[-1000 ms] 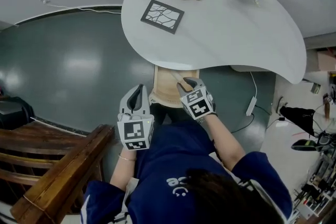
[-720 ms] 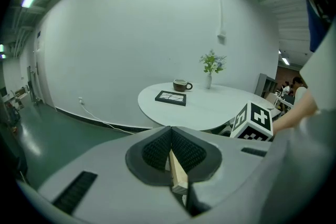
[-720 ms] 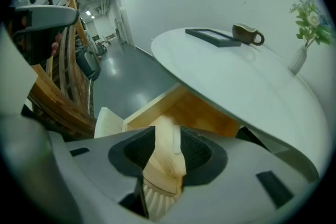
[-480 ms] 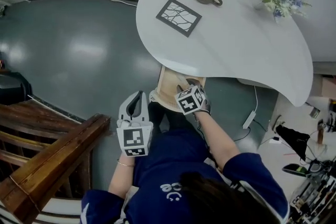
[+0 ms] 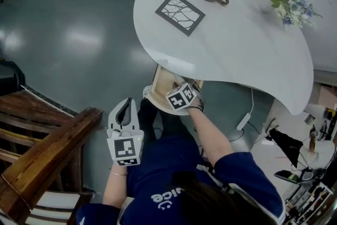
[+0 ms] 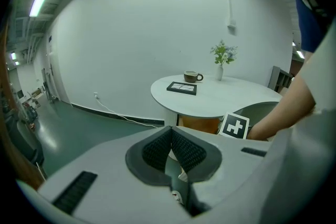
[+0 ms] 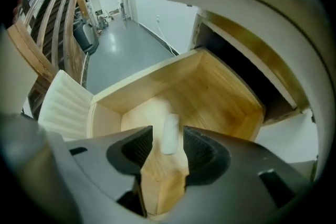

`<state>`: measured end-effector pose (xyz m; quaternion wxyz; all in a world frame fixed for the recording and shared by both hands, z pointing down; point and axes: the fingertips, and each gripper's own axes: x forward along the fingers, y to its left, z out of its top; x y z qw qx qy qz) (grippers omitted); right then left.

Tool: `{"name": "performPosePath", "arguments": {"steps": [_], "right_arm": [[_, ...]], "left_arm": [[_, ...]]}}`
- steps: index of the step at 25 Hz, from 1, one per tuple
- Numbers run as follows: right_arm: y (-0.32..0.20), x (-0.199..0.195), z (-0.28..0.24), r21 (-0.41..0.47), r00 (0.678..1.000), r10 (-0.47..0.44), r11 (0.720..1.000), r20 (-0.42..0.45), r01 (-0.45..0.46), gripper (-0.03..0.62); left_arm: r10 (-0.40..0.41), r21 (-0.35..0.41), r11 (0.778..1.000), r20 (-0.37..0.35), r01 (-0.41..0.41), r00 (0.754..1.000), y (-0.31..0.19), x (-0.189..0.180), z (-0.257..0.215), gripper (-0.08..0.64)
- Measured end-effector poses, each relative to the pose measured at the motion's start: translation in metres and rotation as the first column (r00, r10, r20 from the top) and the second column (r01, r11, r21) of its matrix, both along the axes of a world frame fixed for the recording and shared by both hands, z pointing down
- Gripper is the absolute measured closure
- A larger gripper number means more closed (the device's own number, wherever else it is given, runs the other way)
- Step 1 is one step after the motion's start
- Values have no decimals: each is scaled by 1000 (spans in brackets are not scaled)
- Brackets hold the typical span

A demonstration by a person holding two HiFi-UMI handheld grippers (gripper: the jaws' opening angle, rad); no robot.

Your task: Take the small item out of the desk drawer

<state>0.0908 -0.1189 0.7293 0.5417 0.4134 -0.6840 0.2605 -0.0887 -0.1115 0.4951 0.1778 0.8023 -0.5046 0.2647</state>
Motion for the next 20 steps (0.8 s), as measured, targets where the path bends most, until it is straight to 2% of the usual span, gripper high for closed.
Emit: {"name": "performPosePath", "arguments": {"steps": [4,10,20], "right_arm": [[-6,-3,15,-23,1000,-18,1000,-15,18,401],[-10,-1,35,-56,995,-55,997,-83,50,396],[-2,5,68,-155,984,-116,983,-135,95,383]], "left_arm": [[-10,-16,1000,16,10,1000,3,-3,6,557],[-17,-28,999,33,18,999,7,-2,10,557],[-34,-37,999,61,36,998,19,-8,15,557]]}}
